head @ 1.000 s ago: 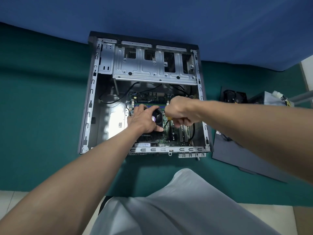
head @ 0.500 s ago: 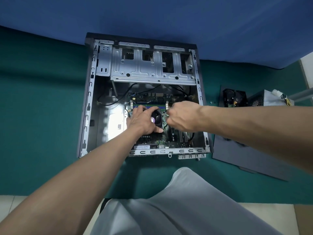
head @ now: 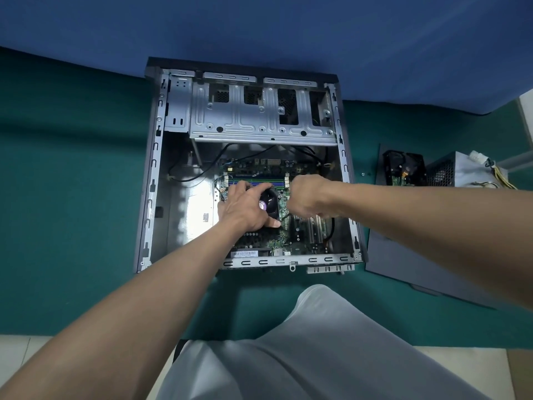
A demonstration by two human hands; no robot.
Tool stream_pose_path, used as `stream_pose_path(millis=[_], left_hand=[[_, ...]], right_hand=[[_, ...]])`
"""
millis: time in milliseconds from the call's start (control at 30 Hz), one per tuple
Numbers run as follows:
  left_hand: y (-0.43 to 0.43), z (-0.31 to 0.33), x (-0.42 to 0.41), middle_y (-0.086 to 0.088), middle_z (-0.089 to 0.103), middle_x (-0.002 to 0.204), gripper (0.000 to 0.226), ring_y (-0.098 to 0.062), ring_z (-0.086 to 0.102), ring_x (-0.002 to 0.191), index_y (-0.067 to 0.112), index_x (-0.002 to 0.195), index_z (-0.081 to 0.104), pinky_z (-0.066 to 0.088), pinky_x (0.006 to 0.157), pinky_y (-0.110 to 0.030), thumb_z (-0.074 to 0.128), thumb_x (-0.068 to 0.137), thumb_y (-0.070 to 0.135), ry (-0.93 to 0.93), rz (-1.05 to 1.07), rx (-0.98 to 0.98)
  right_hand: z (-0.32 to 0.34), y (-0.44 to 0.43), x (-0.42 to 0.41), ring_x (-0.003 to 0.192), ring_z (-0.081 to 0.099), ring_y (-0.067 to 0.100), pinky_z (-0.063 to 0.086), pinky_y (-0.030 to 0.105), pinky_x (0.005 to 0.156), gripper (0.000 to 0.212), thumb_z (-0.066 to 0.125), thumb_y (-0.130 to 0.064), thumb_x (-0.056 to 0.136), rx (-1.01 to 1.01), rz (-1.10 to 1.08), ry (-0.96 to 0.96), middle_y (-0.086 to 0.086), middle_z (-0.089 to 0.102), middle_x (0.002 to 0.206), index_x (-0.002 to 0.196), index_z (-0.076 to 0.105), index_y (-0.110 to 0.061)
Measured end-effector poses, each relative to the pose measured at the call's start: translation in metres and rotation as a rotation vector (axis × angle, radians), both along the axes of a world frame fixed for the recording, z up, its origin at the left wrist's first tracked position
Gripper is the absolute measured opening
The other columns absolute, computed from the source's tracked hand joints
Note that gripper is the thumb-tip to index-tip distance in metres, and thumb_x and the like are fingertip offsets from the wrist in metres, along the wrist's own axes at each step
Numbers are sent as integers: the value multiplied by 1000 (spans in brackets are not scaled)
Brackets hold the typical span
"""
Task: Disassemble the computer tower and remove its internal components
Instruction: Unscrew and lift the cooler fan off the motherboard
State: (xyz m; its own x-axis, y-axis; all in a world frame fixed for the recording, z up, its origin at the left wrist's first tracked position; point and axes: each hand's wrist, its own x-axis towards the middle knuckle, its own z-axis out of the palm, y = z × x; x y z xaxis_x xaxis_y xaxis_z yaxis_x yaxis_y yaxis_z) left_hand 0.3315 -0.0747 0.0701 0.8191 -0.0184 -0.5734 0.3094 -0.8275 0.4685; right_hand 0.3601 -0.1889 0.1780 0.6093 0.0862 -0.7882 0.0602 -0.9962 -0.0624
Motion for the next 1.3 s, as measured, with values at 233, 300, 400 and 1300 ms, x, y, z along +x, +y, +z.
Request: stream_pose_path(millis=[233, 300, 400, 1300], left_hand=[[1, 0, 0, 1, 32, 138, 93, -19, 20, 135, 50, 141, 31, 31, 100, -45, 83, 63, 50, 2, 2, -3], [1, 0, 0, 2, 33, 135, 93, -18, 22, 134, 52, 140, 32, 31, 101, -45, 83, 62, 52, 0, 13, -5], [1, -1, -1, 2, 34, 133, 91, -18, 22, 133, 52, 139, 33, 30, 101, -43, 83, 63, 51, -9, 18, -21], [1, 1, -1, 2, 35, 136, 93, -19, 22, 134, 50, 141, 32, 30, 99, -43, 83, 63, 52, -16, 4, -2]], right_hand=[[6, 0, -8, 74, 61, 27, 41, 30, 54, 14, 43, -15, 96, -121, 1112, -298, 5, 58, 81, 91, 56, -12], [7, 0, -4, 63, 53, 24, 36, 24, 47, 21, 54, -8, 86, -36, 758, -258, 3, 45, 65, 68, 44, -8], [2, -3, 2, 65, 56, 23, 35, 20, 43, 27, 55, -14, 89, 99, 84, -146, 5, 49, 63, 64, 46, -9], [1, -8, -4, 55, 52, 16, 33, 21, 40, 38, 61, -36, 91, 165, 91, -153, 4, 51, 64, 65, 49, -11]])
